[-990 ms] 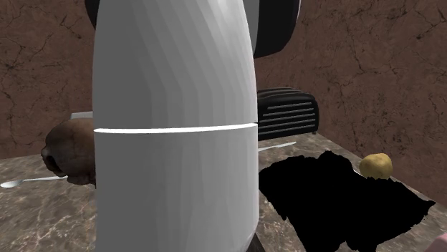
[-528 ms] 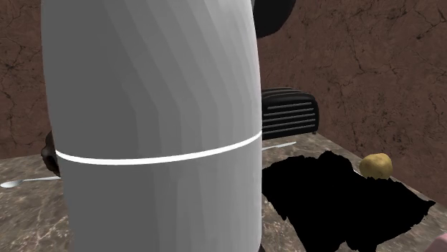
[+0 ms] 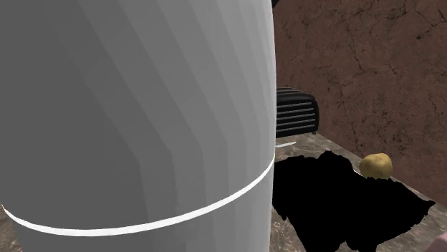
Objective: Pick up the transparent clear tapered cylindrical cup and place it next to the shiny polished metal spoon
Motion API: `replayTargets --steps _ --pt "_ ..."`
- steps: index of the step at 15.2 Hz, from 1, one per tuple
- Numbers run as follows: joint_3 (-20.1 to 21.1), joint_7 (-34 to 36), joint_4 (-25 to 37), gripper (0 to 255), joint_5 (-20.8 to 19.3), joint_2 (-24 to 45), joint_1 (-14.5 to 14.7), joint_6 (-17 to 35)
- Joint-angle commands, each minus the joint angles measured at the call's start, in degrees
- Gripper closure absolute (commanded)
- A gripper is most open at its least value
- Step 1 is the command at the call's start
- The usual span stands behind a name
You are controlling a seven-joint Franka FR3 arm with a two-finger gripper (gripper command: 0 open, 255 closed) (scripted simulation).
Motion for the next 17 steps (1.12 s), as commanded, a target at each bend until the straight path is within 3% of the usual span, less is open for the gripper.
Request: replayTargets --steps 1,9,17 --pt "1.1 2.7 -2.9 255 -0.2 -1.4 1.3 1.2" --pt "5.8 13.3 -8.4 255 -0.7 -3.7 6.8 3.2" --pt "10.8 24.0 -9.4 255 -1.3 -2.2 12.3 4.3"
